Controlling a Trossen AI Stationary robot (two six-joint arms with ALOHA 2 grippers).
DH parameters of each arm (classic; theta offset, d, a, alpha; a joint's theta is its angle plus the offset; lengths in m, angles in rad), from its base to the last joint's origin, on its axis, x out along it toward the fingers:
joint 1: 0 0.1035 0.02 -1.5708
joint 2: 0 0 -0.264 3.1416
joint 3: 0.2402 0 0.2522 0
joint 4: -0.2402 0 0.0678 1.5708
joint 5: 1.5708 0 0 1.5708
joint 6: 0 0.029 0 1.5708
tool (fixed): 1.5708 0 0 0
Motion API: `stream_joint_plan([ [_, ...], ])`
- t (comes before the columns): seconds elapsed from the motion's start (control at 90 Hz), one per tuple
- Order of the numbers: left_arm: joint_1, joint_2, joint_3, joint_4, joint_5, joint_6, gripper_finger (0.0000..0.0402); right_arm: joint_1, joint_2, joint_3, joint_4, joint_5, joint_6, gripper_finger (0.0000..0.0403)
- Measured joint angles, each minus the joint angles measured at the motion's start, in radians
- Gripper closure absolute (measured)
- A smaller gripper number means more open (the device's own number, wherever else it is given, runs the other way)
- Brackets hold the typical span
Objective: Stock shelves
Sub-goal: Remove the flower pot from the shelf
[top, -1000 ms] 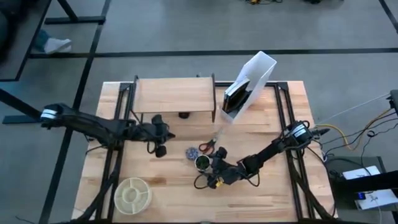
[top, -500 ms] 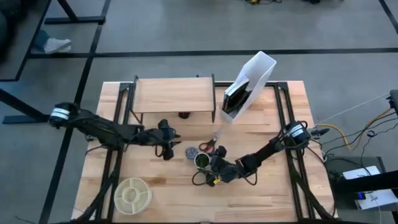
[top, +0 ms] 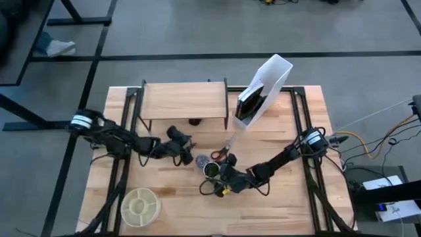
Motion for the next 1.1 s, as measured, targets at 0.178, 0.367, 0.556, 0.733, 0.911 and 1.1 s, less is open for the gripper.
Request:
stream_joint_plan([
  [0.178, -0.002, 0.100, -0.005, 0.171, -0.086, -0.031, 0.0229, -0.003, 0.000, 0.005, -0.037, 0.002, 0.022, 0.0034],
  [0.367, 0.001, 0.236, -0.001, 0.311, -0.217, -0.035, 0.0212, -0.004, -0.001, 0.005, -0.064, 0.003, 0.016, 0.0034],
  [0.556, 0.019, 0.340, 0.012, 0.401, -0.277, -0.036, 0.0155, 0.006, -0.006, 0.005, -0.067, -0.015, 0.015, 0.0034],
  [0.733, 0.038, 0.417, 0.051, 0.430, -0.302, -0.026, 0.0101, 0.043, -0.016, 0.031, -0.061, -0.025, -0.016, 0.0034],
  [0.911, 0.064, 0.468, 0.095, 0.487, -0.369, 0.019, 0.0077, 0.075, -0.020, 0.070, -0.066, -0.019, -0.069, 0.0034],
  [1.1, 0.124, 0.491, 0.123, 0.493, -0.361, 0.021, 0.0084, 0.079, -0.021, 0.131, -0.175, -0.011, -0.080, 0.0034],
])
